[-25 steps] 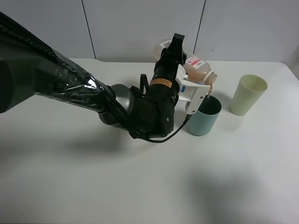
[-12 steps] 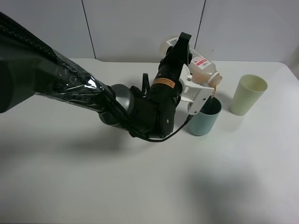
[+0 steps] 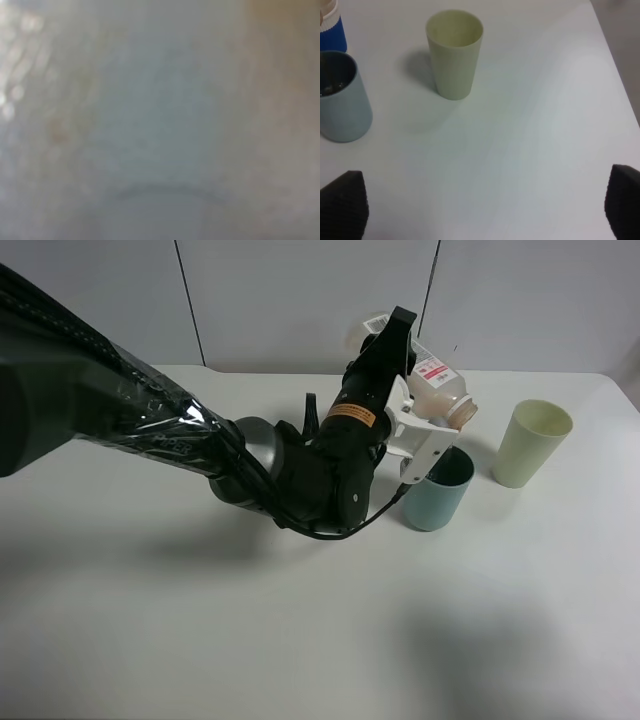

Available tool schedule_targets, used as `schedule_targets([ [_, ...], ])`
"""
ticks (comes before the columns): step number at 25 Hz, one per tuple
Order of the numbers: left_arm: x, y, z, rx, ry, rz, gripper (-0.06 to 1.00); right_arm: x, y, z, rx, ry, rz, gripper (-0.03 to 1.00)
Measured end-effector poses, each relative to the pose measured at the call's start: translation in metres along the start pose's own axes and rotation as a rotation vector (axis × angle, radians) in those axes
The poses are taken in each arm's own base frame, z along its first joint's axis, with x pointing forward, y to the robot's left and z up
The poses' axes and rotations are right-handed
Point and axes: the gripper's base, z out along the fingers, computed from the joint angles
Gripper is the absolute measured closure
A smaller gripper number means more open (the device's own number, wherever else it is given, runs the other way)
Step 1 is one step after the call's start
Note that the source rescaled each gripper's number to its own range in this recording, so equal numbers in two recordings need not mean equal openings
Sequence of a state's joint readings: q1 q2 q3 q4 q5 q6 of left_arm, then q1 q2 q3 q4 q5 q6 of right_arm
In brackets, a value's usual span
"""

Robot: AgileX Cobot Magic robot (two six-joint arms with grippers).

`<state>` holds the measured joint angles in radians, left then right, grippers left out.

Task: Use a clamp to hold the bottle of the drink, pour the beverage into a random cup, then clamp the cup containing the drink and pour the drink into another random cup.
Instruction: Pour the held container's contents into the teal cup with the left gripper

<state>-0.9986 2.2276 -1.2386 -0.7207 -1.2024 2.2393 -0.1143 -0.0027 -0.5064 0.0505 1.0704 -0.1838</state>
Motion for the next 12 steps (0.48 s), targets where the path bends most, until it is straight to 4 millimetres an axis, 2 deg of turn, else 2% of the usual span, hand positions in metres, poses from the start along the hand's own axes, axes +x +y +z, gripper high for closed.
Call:
schedule_targets([
  [12, -0.0023, 0.0018, 0.0000, -0.020, -0.024, 0.058, 0.92, 0.0000, 0.0000, 0.0000, 0.000, 0.000, 0.000, 0.16],
])
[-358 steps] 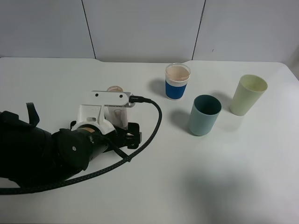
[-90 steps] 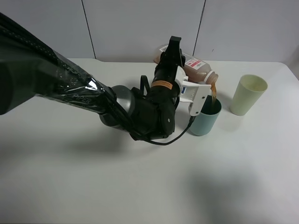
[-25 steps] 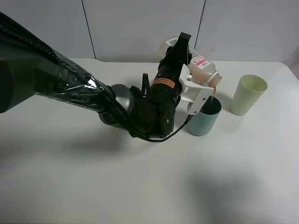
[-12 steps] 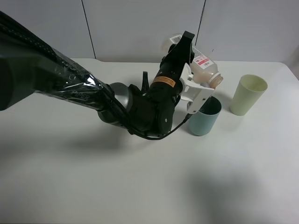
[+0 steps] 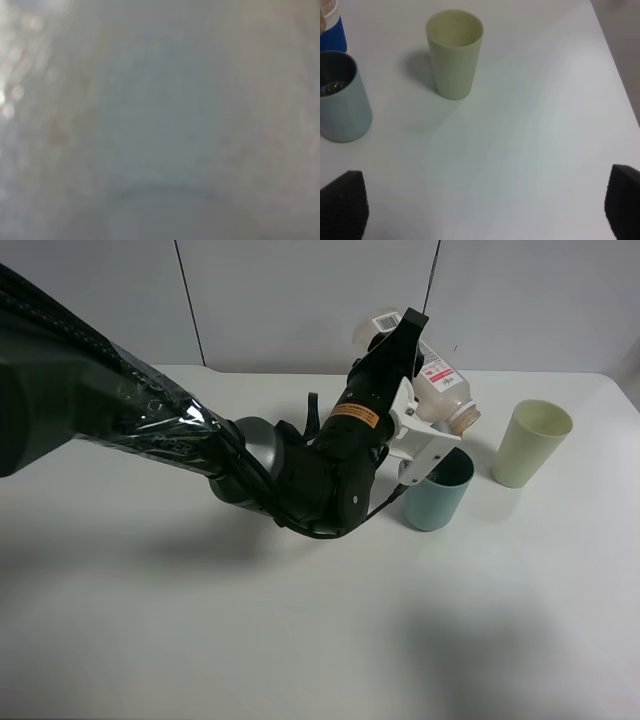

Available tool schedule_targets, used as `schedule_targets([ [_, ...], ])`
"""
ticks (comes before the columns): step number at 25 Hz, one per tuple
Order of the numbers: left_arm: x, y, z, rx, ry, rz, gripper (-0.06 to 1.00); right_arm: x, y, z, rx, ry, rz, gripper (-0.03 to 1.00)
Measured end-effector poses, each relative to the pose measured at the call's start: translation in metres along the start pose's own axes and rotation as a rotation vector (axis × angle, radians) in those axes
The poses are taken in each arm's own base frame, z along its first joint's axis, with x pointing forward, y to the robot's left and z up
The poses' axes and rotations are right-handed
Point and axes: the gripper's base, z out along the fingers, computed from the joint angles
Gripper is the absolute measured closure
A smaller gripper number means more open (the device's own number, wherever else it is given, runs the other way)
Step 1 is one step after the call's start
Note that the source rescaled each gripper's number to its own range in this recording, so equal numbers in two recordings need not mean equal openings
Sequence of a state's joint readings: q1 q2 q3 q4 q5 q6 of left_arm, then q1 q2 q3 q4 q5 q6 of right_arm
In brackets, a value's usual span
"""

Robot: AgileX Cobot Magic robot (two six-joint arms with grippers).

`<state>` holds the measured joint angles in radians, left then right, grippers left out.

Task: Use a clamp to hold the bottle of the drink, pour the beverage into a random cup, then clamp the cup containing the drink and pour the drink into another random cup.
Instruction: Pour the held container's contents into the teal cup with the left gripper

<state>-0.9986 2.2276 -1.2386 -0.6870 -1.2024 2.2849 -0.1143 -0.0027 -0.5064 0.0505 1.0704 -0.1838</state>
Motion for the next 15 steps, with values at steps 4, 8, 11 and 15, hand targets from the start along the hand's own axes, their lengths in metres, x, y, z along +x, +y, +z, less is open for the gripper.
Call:
schedule_targets([
  [4, -0.0004, 0.0004, 0.0000, -0.004, -0.005, 0.024, 0.92, 0.0000, 0.0000, 0.0000, 0.000, 0.000, 0.000, 0.16],
  [8, -0.0014, 0.0012, 0.0000, -0.014, -0.015, 0.049, 0.92, 0.0000, 0.0000, 0.0000, 0.000, 0.000, 0.000, 0.16],
  [11, -0.0020, 0.0017, 0.0000, -0.019, -0.021, 0.068, 0.92, 0.0000, 0.0000, 0.0000, 0.000, 0.000, 0.000, 0.16],
  [15, -0.0013, 0.0011, 0.0000, -0.012, -0.014, 0.027, 0.92, 0.0000, 0.0000, 0.0000, 0.000, 0.000, 0.000, 0.16],
])
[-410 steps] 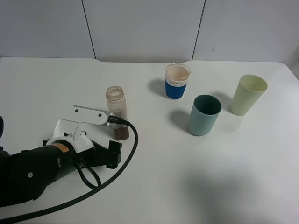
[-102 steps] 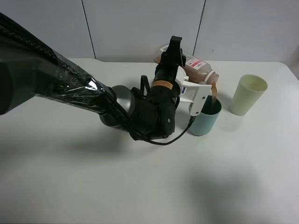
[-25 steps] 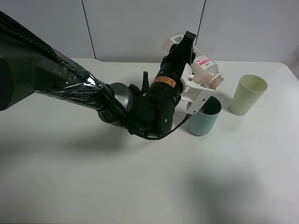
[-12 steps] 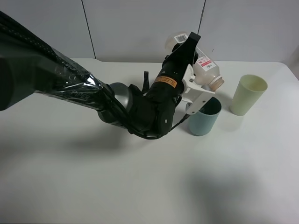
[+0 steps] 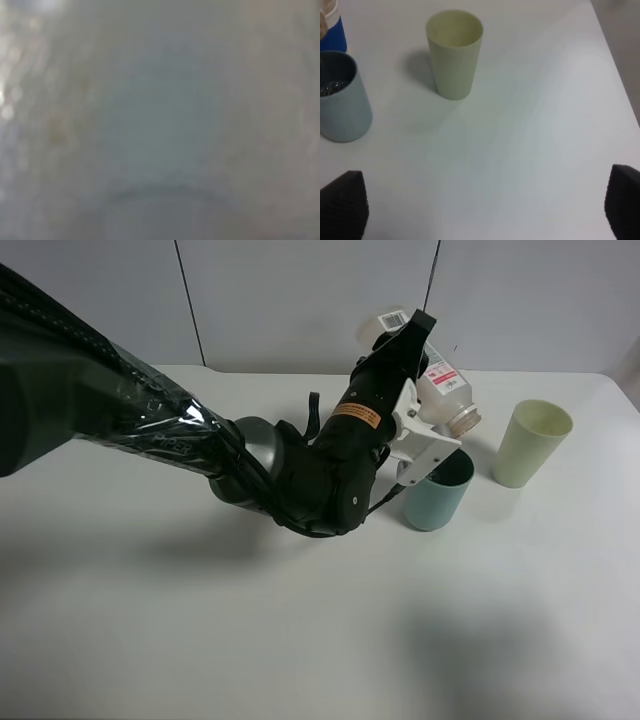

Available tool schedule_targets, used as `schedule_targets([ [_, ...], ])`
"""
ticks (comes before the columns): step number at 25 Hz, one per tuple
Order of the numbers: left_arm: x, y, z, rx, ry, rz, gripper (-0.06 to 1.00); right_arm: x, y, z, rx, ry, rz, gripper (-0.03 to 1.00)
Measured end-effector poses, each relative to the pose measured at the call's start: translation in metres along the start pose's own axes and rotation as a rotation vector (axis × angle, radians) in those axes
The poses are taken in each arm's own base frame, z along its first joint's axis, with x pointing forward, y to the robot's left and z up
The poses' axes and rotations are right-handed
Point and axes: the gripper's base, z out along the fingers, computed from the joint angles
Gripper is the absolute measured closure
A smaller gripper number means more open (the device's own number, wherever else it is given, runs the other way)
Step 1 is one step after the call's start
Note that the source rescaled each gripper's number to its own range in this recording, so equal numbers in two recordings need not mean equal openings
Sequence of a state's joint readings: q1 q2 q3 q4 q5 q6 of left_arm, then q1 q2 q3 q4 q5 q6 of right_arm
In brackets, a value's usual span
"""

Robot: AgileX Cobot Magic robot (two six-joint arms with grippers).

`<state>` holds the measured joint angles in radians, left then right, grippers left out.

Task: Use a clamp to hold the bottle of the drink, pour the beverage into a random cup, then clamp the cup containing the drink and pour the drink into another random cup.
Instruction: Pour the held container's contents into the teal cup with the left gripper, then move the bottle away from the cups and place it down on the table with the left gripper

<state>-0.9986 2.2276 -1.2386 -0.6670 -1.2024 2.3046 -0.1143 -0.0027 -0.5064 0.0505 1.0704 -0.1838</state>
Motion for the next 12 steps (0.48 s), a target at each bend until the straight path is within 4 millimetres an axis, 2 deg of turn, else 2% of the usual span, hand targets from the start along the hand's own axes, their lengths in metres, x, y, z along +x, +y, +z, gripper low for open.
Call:
schedule_targets([
  [7, 0.008, 0.000, 0.000, 0.045, 0.078, -0.242, 0.92, 0.000, 0.000, 0.000, 0.000, 0.000, 0.000, 0.16],
  [12, 0.023, 0.013, 0.001, 0.048, 0.172, -0.545, 0.92, 0.000, 0.000, 0.000, 0.000, 0.000, 0.000, 0.16],
])
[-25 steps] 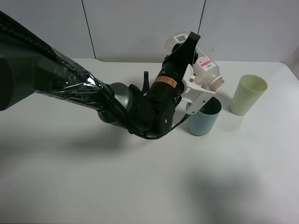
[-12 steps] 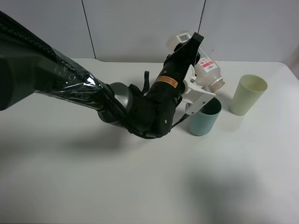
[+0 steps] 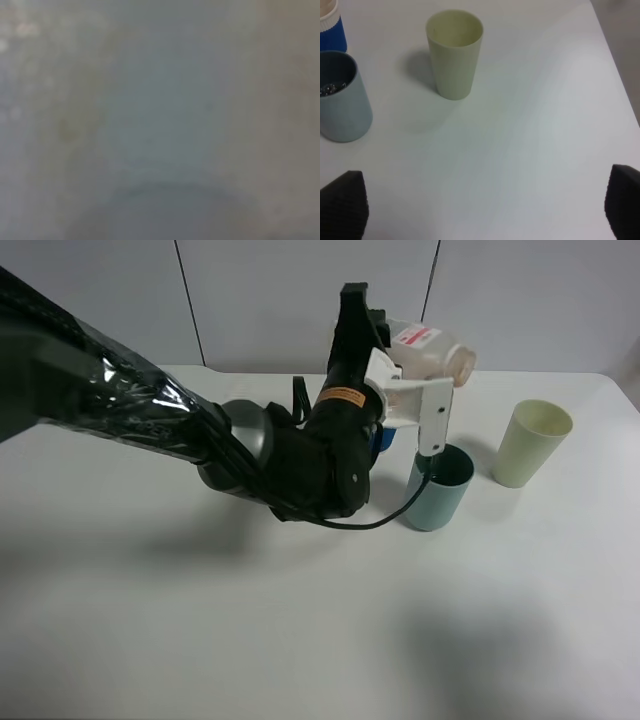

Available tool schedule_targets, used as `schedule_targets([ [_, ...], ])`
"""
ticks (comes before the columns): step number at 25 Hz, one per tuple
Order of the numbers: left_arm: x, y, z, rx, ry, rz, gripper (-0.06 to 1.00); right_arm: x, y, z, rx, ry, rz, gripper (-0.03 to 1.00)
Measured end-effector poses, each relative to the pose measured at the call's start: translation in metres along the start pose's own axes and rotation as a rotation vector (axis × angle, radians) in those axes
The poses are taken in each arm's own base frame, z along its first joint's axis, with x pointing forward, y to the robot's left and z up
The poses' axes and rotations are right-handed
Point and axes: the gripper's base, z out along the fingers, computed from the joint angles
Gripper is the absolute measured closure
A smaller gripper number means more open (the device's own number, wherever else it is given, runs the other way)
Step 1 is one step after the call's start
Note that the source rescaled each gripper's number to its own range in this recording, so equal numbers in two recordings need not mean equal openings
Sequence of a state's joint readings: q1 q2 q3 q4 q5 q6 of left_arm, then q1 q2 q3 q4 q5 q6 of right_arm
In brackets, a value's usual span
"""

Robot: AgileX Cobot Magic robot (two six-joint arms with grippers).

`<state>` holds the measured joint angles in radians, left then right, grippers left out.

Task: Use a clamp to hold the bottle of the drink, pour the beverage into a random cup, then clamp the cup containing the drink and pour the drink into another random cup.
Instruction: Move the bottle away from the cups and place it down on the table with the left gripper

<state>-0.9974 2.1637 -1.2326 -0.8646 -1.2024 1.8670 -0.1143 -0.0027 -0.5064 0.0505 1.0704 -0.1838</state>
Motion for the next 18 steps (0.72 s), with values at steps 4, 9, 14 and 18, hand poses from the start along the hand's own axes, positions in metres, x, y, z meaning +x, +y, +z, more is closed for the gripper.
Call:
schedule_targets([
  [4, 0.003, 0.020, -0.005, 0.021, 0.005, -0.236, 0.92, 0.000, 0.000, 0.000, 0.000, 0.000, 0.000, 0.16],
  [9, 0.011, 0.036, -0.018, 0.100, -0.002, -0.433, 0.92, 0.000, 0.000, 0.000, 0.000, 0.000, 0.000, 0.16],
  [14, 0.027, 0.052, -0.037, 0.142, 0.013, -0.621, 0.92, 0.000, 0.000, 0.000, 0.000, 0.000, 0.000, 0.16],
  [18, 0.048, 0.068, -0.052, 0.146, 0.035, -0.817, 0.92, 0.000, 0.000, 0.000, 0.000, 0.000, 0.000, 0.16],
])
